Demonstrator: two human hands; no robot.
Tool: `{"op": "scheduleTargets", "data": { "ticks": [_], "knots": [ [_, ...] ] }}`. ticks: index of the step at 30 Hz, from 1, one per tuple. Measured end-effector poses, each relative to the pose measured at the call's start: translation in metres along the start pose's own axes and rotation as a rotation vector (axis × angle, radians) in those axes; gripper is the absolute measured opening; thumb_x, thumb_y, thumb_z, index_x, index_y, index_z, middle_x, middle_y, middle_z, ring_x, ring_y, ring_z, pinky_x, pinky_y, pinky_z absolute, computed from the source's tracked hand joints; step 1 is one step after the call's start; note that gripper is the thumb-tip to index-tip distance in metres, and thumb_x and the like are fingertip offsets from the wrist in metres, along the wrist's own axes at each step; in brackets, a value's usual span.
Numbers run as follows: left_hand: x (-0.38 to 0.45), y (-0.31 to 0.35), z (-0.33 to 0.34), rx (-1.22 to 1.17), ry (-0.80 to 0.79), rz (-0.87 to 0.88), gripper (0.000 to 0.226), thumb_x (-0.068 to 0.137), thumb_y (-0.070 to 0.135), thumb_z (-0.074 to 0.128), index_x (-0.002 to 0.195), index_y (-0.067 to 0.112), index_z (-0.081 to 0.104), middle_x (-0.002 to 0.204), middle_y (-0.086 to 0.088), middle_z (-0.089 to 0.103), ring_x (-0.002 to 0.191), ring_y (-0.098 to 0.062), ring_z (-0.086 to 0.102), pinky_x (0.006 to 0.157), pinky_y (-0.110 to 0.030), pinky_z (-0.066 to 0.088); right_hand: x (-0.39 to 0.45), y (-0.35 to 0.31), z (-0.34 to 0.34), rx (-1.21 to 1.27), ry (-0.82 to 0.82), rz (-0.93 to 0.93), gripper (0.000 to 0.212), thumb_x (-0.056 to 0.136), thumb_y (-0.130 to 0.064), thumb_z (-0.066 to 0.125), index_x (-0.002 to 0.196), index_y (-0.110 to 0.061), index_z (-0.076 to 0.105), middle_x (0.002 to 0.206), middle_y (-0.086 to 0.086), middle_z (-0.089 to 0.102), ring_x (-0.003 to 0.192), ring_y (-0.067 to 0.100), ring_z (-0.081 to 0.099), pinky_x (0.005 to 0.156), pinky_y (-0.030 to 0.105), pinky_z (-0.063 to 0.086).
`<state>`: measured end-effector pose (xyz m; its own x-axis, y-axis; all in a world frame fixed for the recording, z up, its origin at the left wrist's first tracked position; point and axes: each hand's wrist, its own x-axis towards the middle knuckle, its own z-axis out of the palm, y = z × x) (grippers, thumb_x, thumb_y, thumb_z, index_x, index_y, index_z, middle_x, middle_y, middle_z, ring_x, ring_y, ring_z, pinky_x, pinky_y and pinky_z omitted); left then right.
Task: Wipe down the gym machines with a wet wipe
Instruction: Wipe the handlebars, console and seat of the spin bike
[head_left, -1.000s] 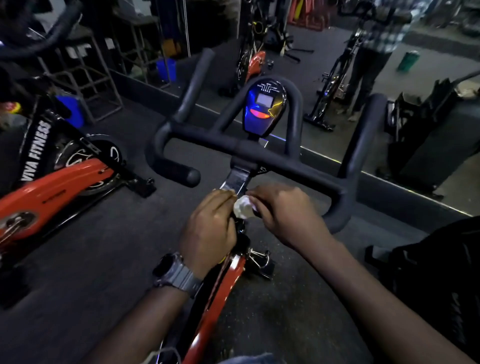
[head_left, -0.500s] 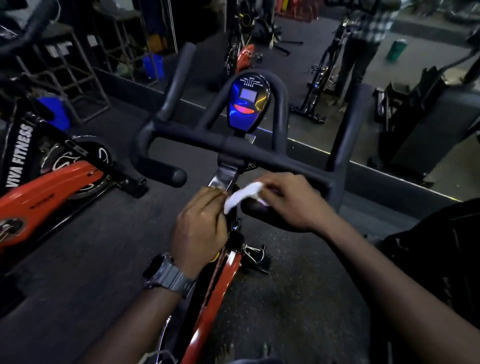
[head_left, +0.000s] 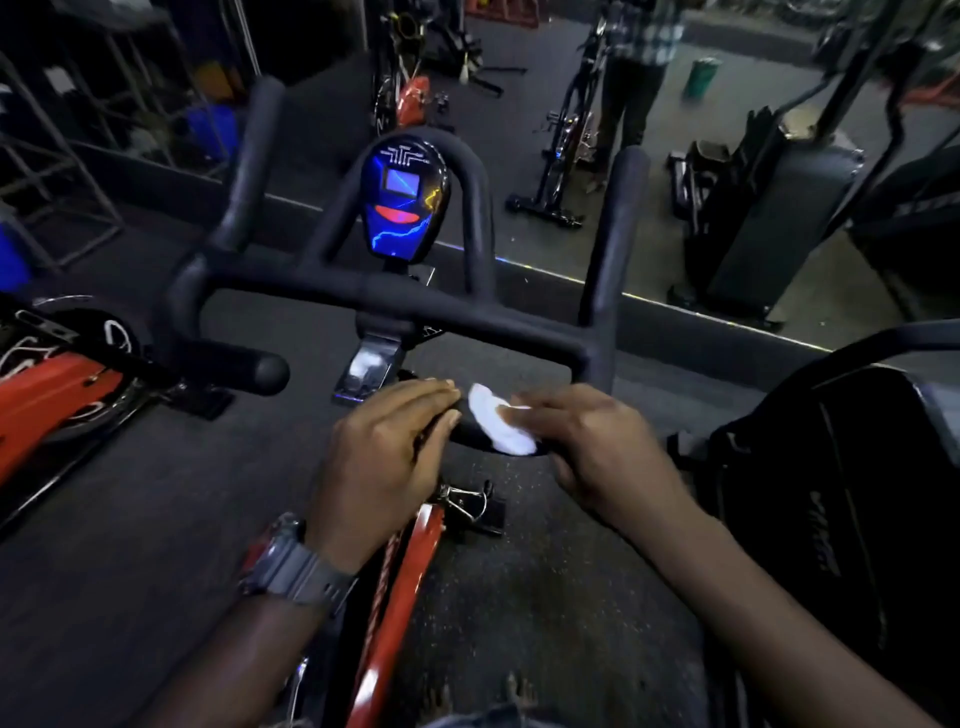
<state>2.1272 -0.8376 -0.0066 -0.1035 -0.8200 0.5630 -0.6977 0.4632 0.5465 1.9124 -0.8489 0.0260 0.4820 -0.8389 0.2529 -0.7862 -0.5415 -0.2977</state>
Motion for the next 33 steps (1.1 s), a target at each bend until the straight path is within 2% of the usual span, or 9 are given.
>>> {"op": "scheduleTargets", "data": {
  "ticks": [3, 7, 10, 14, 17, 20, 24, 31, 33],
  "knots": [
    [0.006, 0.001, -0.005, 0.036, -0.069, 0.008, 0.023, 0.089, 0.02, 0.063, 0.105, 0.011, 0.075, 0.109, 0.001, 0.073, 0.104, -0.011, 0.066, 0.099, -0.027, 0.048, -0.014, 0.031, -0.008, -0.099, 0.1, 0.14, 0.039, 0.075, -0.006, 0.06, 0.109, -0.019, 0.073, 0.113, 0.0, 0.069, 0.104, 0.025, 0.062, 0.077, 0.04, 0.057],
    [0.019, 0.017, 0.003, 0.156, -0.205, 0.134, 0.02, 0.084, 0.018, 0.063, 0.098, 0.012, 0.076, 0.102, -0.002, 0.075, 0.093, -0.017, 0.069, 0.099, -0.028, 0.046, -0.003, -0.011, 0.007, -0.054, 0.064, 0.154, 0.044, 0.085, -0.031, 0.04, 0.113, -0.012, 0.07, 0.12, 0.003, 0.063, 0.112, 0.022, 0.054, 0.09, 0.033, 0.052],
    [0.021, 0.027, 0.006, 0.195, -0.29, 0.146, 0.017, 0.084, 0.018, 0.061, 0.093, 0.014, 0.075, 0.098, -0.001, 0.075, 0.088, -0.021, 0.07, 0.091, -0.036, 0.053, -0.019, -0.013, 0.007, 0.021, 0.058, 0.113, 0.043, 0.093, -0.04, 0.047, 0.12, -0.013, 0.067, 0.128, 0.002, 0.058, 0.116, 0.018, 0.054, 0.094, 0.032, 0.051],
    [0.025, 0.033, 0.006, 0.25, -0.365, 0.124, 0.022, 0.087, 0.024, 0.054, 0.094, 0.017, 0.073, 0.099, 0.002, 0.074, 0.091, -0.021, 0.068, 0.078, -0.039, 0.056, -0.008, 0.029, -0.002, -0.024, 0.212, 0.232, 0.022, 0.092, -0.022, 0.059, 0.108, -0.017, 0.073, 0.115, 0.005, 0.057, 0.1, 0.024, 0.058, 0.084, 0.032, 0.051],
    [0.03, 0.042, 0.011, 0.274, -0.402, 0.142, 0.03, 0.09, 0.027, 0.042, 0.103, 0.024, 0.069, 0.1, 0.005, 0.072, 0.09, -0.021, 0.066, 0.072, -0.039, 0.055, -0.001, 0.012, 0.007, -0.005, 0.21, 0.174, 0.033, 0.078, -0.002, 0.066, 0.106, -0.018, 0.073, 0.101, 0.001, 0.065, 0.095, 0.023, 0.057, 0.078, 0.03, 0.047],
    [0.028, 0.045, 0.012, 0.239, -0.421, 0.142, 0.029, 0.089, 0.025, 0.044, 0.102, 0.024, 0.07, 0.101, 0.005, 0.072, 0.091, -0.021, 0.067, 0.073, -0.039, 0.055, -0.027, 0.013, 0.004, -0.04, 0.258, 0.085, 0.033, 0.077, -0.006, 0.066, 0.106, -0.022, 0.073, 0.097, -0.007, 0.07, 0.089, 0.018, 0.054, 0.073, 0.032, 0.044],
    [0.033, 0.042, 0.018, 0.253, -0.426, 0.111, 0.021, 0.09, 0.029, 0.051, 0.096, 0.022, 0.07, 0.094, 0.005, 0.071, 0.084, -0.021, 0.066, 0.07, -0.04, 0.054, -0.004, 0.048, -0.004, -0.062, 0.379, 0.228, 0.025, 0.081, -0.008, 0.067, 0.104, -0.016, 0.075, 0.086, 0.002, 0.067, 0.08, 0.024, 0.055, 0.068, 0.03, 0.042],
    [0.043, 0.054, 0.028, 0.188, -0.466, 0.095, 0.018, 0.09, 0.025, 0.057, 0.103, 0.025, 0.07, 0.1, 0.009, 0.069, 0.09, -0.017, 0.062, 0.077, -0.038, 0.052, -0.023, 0.028, 0.005, 0.078, 0.309, 0.165, 0.02, 0.084, -0.013, 0.072, 0.104, -0.016, 0.074, 0.085, 0.001, 0.061, 0.074, 0.013, 0.058, 0.066, 0.014, 0.038],
    [0.049, 0.06, 0.039, 0.18, -0.464, 0.1, 0.018, 0.089, 0.022, 0.057, 0.102, 0.021, 0.069, 0.1, 0.003, 0.068, 0.091, -0.021, 0.061, 0.077, -0.04, 0.05, 0.005, 0.047, 0.003, 0.063, 0.407, 0.227, 0.016, 0.086, -0.015, 0.069, 0.1, -0.014, 0.075, 0.084, 0.003, 0.06, 0.074, 0.016, 0.057, 0.066, 0.021, 0.042]
  ]
}}
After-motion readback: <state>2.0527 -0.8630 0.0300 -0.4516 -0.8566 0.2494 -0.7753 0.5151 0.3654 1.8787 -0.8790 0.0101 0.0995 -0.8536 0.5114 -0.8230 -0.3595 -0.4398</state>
